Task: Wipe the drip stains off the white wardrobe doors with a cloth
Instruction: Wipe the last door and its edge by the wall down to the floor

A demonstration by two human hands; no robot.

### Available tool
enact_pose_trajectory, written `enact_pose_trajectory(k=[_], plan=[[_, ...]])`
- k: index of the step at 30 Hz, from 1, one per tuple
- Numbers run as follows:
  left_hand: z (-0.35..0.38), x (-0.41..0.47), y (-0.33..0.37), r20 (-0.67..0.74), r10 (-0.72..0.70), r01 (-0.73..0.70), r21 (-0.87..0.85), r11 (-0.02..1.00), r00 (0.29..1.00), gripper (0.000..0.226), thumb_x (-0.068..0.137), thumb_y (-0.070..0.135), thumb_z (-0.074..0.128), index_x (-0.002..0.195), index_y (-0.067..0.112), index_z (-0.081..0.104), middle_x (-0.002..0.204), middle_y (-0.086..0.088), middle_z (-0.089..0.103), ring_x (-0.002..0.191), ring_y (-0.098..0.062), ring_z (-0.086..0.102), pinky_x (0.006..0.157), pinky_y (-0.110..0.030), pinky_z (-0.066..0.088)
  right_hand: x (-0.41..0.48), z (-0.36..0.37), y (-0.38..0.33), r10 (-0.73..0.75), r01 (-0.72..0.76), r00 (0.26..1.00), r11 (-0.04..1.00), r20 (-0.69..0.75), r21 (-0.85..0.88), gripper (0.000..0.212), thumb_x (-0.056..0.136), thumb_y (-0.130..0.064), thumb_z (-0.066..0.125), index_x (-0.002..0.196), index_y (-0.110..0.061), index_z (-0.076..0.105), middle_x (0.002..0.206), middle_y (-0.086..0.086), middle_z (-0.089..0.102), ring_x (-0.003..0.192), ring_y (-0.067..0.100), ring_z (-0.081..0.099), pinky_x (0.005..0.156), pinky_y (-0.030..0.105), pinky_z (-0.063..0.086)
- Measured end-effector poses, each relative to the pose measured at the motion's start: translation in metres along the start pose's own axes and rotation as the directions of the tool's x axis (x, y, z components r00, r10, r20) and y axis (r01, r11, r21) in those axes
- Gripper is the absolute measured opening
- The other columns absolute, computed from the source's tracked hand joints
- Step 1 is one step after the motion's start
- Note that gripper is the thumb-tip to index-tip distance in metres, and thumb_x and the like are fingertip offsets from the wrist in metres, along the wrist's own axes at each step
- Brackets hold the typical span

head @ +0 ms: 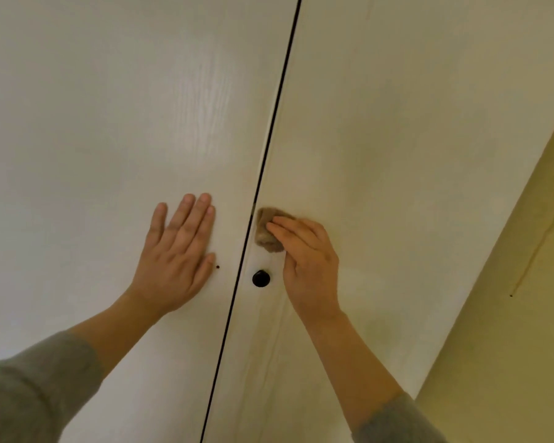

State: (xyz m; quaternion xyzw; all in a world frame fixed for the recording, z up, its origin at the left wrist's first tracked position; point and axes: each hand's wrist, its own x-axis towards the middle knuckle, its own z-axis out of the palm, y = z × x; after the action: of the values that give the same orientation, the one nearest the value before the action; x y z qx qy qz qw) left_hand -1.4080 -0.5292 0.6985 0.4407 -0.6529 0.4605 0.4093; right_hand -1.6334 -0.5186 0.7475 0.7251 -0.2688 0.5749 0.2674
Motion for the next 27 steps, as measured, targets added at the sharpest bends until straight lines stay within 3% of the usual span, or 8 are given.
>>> enact_pose_trajectory(k=[2,5,10,14,16,20,24,27], plan=[[0.006,-0.001,-0.001,-0.037,0.006,-0.006,0.024,1.000,0.999,0.064,0.099,0.032,0.033,0.152,-0.003,0.028,0.160,-0.020,0.025,0.150,-0.035,0.020,0.121,-0.058,0.012,-0.007,0.007,0.008,-0.047,0.047,0.998,0.999,0.029,0.001,0.030,0.099,-0.006,0.046,0.107,-0.007,0.075,0.111,0.001,0.072,0.105,0.019,0.058,0.102,0.022,0.042],[0.013,-0.001,-0.003,-0.077,0.015,-0.011,0.050,0.999,0.997,0.064,0.098,0.032,0.034,0.152,-0.003,0.029,0.160,-0.020,0.026,0.150,-0.035,0.021,0.121,-0.057,0.012,-0.041,0.001,0.016,-0.085,0.084,0.993,0.996,0.079,0.022,0.041,0.106,-0.020,0.036,0.105,-0.007,0.075,0.110,0.000,0.072,0.106,0.017,0.057,0.099,0.024,0.045],[0.017,-0.002,-0.004,-0.087,0.014,-0.009,0.058,0.998,0.996,0.065,0.098,0.033,0.033,0.152,-0.003,0.029,0.160,-0.019,0.024,0.151,-0.033,0.018,0.121,-0.058,0.012,-0.112,-0.004,0.023,-0.005,0.006,0.989,1.000,0.145,-0.005,0.037,0.104,-0.018,0.041,0.102,-0.009,0.076,0.109,-0.003,0.071,0.105,0.012,0.056,0.100,0.020,0.043],[0.018,-0.004,-0.005,-0.082,0.020,-0.015,0.062,0.998,0.996,0.065,0.098,0.033,0.032,0.153,-0.002,0.026,0.161,-0.019,0.021,0.152,-0.033,0.015,0.121,-0.058,0.012,-0.168,-0.004,0.005,0.036,-0.041,0.955,0.999,0.296,0.011,0.031,0.100,-0.016,0.047,0.102,-0.015,0.077,0.112,-0.011,0.070,0.106,0.009,0.056,0.091,0.027,0.050],[0.018,-0.005,-0.004,-0.080,0.022,-0.017,0.058,0.998,0.997,0.065,0.099,0.033,0.030,0.154,-0.002,0.025,0.162,-0.019,0.020,0.152,-0.033,0.014,0.121,-0.058,0.011,-0.165,-0.009,-0.005,0.096,-0.106,0.964,0.994,0.249,0.029,0.030,0.090,-0.006,0.052,0.106,-0.015,0.076,0.117,-0.014,0.066,0.107,0.008,0.056,0.094,0.024,0.049],[0.019,-0.003,-0.004,-0.084,0.024,-0.020,0.058,0.998,0.996,0.065,0.099,0.033,0.030,0.154,-0.002,0.025,0.161,-0.019,0.022,0.151,-0.034,0.016,0.121,-0.057,0.010,-0.100,-0.014,-0.015,0.155,-0.155,0.988,0.988,0.001,0.003,0.031,0.089,0.001,0.050,0.108,-0.007,0.073,0.115,-0.004,0.067,0.106,0.011,0.056,0.101,0.018,0.041],[0.018,-0.003,-0.004,-0.081,0.023,-0.019,0.048,0.999,0.996,0.065,0.099,0.033,0.030,0.154,-0.001,0.024,0.161,-0.019,0.022,0.151,-0.034,0.016,0.121,-0.057,0.010,-0.086,0.002,-0.019,-0.011,0.010,0.999,0.999,0.042,0.034,0.028,0.091,0.005,0.055,0.109,-0.006,0.073,0.116,-0.001,0.069,0.104,0.018,0.060,0.094,0.029,0.050],[0.017,-0.003,-0.004,-0.068,0.025,-0.022,0.047,0.999,0.997,0.066,0.099,0.034,0.029,0.155,0.000,0.022,0.162,-0.018,0.018,0.152,-0.032,0.012,0.121,-0.057,0.009,-0.103,0.009,-0.018,-0.047,0.045,0.998,0.998,0.045,0.031,0.024,0.097,-0.002,0.054,0.108,-0.007,0.075,0.115,0.000,0.070,0.102,0.021,0.064,0.087,0.036,0.054]])
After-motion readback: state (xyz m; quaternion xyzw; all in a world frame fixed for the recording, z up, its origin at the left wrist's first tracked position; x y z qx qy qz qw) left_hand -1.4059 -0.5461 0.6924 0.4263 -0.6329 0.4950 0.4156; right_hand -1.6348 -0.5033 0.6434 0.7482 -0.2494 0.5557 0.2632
